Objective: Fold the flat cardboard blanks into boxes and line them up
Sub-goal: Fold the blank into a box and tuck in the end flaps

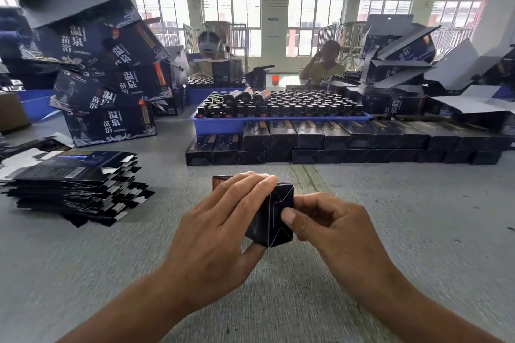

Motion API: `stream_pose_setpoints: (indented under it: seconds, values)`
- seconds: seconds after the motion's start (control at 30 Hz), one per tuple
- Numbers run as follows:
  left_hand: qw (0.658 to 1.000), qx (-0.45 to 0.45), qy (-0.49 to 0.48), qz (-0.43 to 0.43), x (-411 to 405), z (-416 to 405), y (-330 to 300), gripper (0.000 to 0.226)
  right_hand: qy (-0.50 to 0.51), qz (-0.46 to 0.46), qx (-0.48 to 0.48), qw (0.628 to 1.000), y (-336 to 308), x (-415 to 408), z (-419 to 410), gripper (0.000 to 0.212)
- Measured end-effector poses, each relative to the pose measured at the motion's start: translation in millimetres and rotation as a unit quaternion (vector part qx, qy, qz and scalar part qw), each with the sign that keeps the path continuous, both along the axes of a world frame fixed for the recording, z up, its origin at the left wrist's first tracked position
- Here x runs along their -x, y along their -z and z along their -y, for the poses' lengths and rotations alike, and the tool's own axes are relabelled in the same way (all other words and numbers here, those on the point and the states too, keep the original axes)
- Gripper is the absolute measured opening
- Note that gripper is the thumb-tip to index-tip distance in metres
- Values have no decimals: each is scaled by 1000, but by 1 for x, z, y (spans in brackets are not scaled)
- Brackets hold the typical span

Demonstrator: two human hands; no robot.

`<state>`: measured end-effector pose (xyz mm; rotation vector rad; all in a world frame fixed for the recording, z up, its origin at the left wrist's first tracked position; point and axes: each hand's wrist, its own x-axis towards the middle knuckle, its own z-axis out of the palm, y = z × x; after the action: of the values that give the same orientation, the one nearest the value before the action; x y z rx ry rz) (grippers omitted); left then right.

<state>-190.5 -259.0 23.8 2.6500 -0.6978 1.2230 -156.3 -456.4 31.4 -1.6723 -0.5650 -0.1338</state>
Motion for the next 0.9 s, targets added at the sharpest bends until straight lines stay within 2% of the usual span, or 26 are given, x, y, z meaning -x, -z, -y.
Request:
stream_pose_setpoints:
  seconds: [0.17,0.33,0.43,0.53,0.9]
  values:
    - [1000,7,2,-5,0,2,-1,75,5,5,-3,1000,0,1,0,10]
    - [1000,11,7,-13,1,1,-1,76,-5,-20,-17,1000,-4,1,2,8]
    - [1000,6,5,-16,1,1,-1,77,-9,-46,-40,998,-5,0,3,16]
    - [1000,0,-3,-17,1,2,-2,78,-1,-33,-33,999,-5,1,1,8]
    - [1000,14,3,-22,2,5,-3,71,57,5,12,998,-2,3,-3,9]
